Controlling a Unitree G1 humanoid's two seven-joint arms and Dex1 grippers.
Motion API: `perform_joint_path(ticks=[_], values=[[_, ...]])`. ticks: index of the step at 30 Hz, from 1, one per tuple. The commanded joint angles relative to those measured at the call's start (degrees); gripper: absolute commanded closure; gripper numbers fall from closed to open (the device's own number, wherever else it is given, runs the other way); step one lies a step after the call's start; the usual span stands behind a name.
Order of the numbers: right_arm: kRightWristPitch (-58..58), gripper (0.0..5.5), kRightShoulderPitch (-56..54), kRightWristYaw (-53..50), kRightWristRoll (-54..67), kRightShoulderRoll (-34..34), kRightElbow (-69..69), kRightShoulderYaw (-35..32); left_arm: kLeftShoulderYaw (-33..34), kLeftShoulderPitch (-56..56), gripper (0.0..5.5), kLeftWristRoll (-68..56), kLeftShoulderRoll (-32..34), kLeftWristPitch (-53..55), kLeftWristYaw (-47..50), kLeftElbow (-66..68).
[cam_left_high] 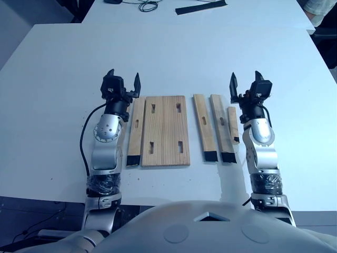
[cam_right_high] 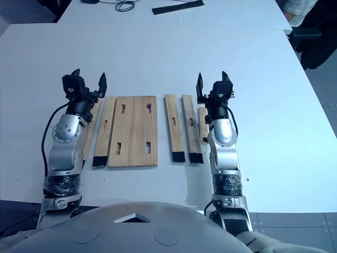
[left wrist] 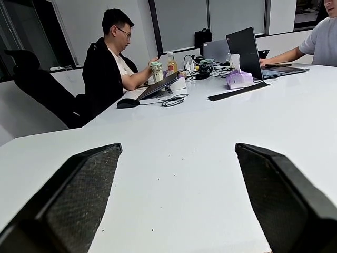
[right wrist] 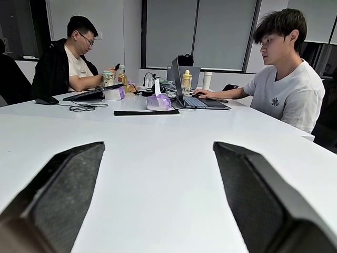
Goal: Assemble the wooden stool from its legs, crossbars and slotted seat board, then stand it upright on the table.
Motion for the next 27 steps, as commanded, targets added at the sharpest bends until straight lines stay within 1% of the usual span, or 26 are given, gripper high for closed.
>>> perform_joint_path(ticks=[1, 27], values=[[-0.3, 1.70, -0.6, -0.2, -0.2, 0.2, 0.4, 0.2, 0.1, -0.3, 1.52, -0.2, 0.4, 0.9, -0.1, -0.1], [1.0, 1.70, -0.2, -0.6, 0.0, 0.2, -0.2, 0.3, 0.0, 1.1, 1.52, -0.8, 0.2, 3.1, -0.7, -2.6]])
